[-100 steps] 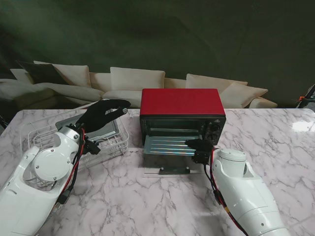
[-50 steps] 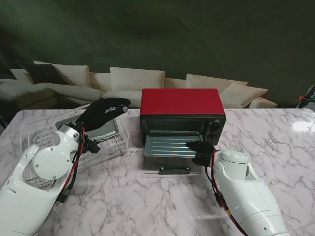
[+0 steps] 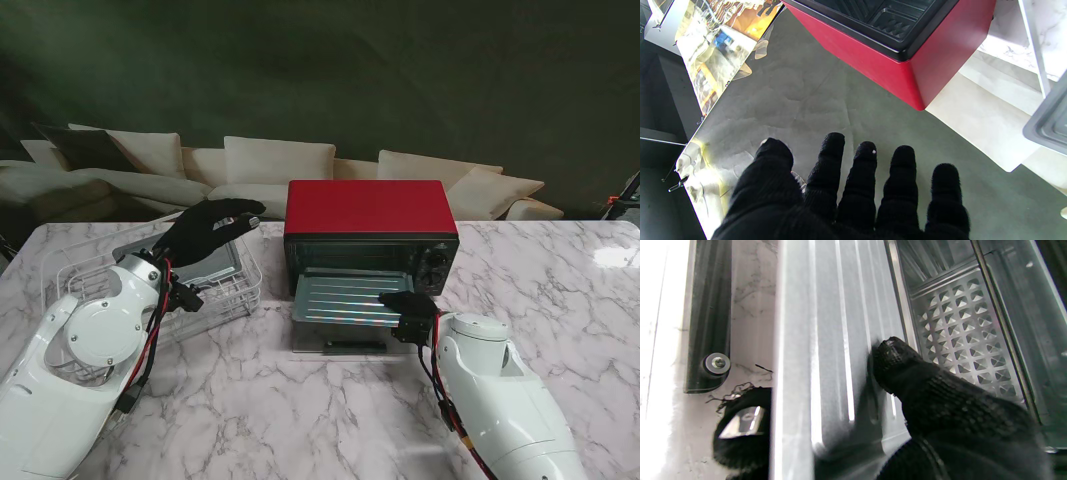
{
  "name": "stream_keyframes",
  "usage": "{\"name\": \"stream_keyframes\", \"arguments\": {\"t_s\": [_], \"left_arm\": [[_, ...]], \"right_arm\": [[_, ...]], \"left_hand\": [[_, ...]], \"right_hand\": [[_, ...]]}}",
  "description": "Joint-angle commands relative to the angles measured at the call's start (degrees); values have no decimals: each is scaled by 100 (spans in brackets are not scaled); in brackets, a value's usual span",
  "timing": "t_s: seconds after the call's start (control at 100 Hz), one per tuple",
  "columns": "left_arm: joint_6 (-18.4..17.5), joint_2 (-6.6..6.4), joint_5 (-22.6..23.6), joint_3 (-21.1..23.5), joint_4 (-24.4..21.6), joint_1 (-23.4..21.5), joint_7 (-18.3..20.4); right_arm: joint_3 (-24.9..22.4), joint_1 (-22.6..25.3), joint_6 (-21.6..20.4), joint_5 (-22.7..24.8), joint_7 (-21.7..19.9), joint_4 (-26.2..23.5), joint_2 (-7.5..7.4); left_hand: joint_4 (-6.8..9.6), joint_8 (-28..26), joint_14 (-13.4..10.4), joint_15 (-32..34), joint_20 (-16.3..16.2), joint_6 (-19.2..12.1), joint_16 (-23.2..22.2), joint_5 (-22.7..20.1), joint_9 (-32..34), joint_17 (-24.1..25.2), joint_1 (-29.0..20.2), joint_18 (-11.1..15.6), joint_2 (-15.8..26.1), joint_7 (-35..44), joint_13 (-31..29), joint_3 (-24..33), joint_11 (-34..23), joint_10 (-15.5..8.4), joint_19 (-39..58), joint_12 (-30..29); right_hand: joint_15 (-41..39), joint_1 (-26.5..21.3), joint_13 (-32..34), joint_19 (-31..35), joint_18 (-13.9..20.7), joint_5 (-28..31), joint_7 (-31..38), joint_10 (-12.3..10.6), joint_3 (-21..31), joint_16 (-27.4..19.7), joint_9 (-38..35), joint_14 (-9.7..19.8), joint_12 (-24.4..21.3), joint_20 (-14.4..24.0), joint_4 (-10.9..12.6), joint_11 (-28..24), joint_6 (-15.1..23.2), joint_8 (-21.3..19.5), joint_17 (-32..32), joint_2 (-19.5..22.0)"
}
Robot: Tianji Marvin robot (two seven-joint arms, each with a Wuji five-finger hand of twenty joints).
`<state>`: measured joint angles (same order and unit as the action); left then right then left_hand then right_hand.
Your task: Slide the trays into the oven
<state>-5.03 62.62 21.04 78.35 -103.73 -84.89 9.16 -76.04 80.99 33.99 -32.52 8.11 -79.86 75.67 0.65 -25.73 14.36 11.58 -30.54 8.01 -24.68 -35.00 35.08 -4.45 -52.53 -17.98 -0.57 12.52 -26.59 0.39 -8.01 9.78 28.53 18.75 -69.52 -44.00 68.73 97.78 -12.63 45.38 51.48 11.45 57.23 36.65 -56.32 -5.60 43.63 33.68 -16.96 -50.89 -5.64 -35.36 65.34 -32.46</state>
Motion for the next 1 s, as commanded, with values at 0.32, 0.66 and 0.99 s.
{"name": "stream_keyframes", "arguments": {"t_s": [0.32,0.66,0.99], "left_arm": [[5,2,-8,-52,-1,17,86],[16,5,-5,-29,-22,-13,71],[15,-1,-5,-31,-27,-14,96]], "right_arm": [[85,-291,-189,-46,142,551,89],[201,-605,-316,-110,263,970,193],[272,-826,-456,-130,386,1309,282]], "left_hand": [[-42,-42,8,50,-22,-38,-77,-143,112,95,45,-83,247,9,-94,-181,10,14,47,36],[-42,-43,16,48,-24,-33,-77,-147,107,96,46,-88,248,10,-88,-179,15,26,43,35],[-44,-42,12,49,-27,-32,-78,-141,113,93,58,-88,252,7,-93,-181,15,24,42,36]], "right_hand": [[-419,-693,401,314,-192,629,415,-203,577,135,60,239,93,108,278,-228,1423,-417,-164,641],[-416,-685,377,307,-183,620,429,-243,552,135,66,242,112,109,278,-238,1467,-453,-185,671],[-409,-691,331,290,-152,605,462,-278,509,138,101,253,130,122,282,-253,1515,-493,-266,691]]}}
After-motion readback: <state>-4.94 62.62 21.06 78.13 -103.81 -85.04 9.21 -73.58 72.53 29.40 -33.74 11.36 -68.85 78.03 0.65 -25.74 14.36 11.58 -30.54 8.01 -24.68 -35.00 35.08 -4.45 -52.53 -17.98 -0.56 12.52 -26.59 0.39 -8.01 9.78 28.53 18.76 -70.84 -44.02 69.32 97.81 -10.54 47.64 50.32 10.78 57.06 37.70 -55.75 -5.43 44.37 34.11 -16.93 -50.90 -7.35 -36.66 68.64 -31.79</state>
